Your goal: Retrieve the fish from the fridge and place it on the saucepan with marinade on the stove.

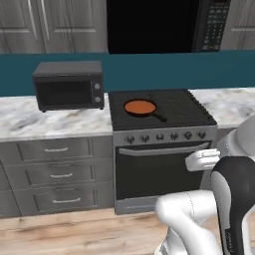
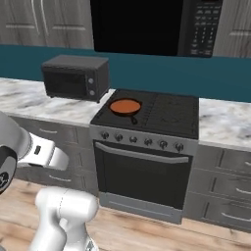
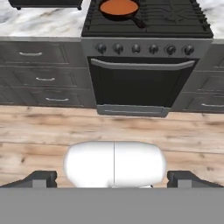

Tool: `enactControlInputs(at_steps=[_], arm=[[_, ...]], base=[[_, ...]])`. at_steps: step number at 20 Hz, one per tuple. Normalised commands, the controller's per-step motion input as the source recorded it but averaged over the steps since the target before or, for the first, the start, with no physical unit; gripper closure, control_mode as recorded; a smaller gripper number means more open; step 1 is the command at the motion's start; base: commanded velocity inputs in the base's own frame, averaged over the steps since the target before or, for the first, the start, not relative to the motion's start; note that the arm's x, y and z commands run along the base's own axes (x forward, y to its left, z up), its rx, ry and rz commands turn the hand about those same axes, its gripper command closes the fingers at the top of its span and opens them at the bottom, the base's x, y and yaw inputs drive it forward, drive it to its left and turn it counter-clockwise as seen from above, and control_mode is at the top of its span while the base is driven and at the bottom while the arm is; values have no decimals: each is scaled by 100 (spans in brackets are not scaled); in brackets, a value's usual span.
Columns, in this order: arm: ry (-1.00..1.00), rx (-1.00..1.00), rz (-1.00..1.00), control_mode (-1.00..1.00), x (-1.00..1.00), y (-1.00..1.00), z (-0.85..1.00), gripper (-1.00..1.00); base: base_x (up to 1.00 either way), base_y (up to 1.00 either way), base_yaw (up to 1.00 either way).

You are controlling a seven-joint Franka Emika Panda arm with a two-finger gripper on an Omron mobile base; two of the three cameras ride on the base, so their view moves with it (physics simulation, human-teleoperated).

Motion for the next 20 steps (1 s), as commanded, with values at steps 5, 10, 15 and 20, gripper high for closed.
enactControlInputs(at_steps=[5, 10, 15, 20], arm=[[0, 0, 0, 100, 0, 0, 0, -100], [0, 0, 0, 100, 0, 0, 0, -100], [0, 0, 0, 100, 0, 0, 0, -100], [0, 0, 0, 100, 0, 0, 0, -100]], base=[[-31, 0, 16], [-6, -1, 26], [-21, -18, 18], [-52, -61, 1]])
